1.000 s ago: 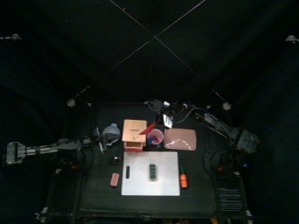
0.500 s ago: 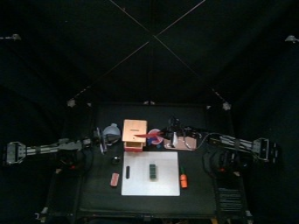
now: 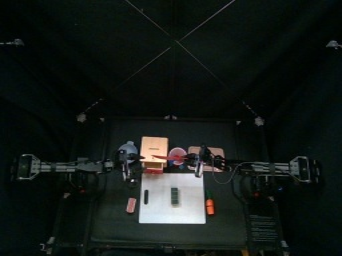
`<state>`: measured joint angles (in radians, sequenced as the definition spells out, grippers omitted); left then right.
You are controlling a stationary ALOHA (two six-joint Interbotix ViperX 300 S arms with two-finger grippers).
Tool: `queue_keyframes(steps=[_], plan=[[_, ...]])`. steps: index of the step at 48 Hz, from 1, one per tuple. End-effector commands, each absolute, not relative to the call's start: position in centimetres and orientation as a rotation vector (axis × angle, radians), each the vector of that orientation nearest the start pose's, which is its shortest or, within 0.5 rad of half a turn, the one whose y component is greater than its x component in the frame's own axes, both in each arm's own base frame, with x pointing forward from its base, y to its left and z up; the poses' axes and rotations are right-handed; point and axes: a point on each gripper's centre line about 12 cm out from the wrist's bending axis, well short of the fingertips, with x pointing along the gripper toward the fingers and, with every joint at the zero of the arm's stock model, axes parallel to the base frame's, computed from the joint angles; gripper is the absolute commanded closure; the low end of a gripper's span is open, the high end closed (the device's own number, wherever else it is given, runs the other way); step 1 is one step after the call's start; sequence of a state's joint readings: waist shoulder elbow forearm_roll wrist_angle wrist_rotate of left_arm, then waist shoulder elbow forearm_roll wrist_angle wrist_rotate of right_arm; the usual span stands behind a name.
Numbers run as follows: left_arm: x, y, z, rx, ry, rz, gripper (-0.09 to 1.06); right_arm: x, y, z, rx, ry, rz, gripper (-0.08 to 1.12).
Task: Place sushi on board then cut the sushi with the knife then place the pieces on the plate
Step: Grasp knife edge with left hand
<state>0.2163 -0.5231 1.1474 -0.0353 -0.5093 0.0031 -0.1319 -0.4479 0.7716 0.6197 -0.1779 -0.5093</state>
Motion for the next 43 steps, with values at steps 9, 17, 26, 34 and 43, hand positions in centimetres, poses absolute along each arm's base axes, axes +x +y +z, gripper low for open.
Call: queue_keyframes(steps=[9,17,26,34,43], plan=[[27.5,6.7,24.5,0.005,0.025,0.238,-0.05,32.5,-4.8,31.2,0.108,0.153,-0.223,0.69],[29.1,6.7,24.2,0.028,0.05,0.211,-0.05,33.0,-4.8,31.1,0.108,0.158,-0.224,0.69],[30.4,5.8,23.1,0.054,0.092,0.157,-0.05,33.1,-4.8,31.2,0.112,0.156,-0.222,0.69],[30.6,5.7,22.9,0.054,0.1,0.154,0.02,33.1,-4.7,31.3,0.115,0.153,-0.22,0.69],[30.6,5.5,22.9,0.067,0.101,0.142,0.19,33.1,-4.6,31.1,0.119,0.159,-0.218,0.69]])
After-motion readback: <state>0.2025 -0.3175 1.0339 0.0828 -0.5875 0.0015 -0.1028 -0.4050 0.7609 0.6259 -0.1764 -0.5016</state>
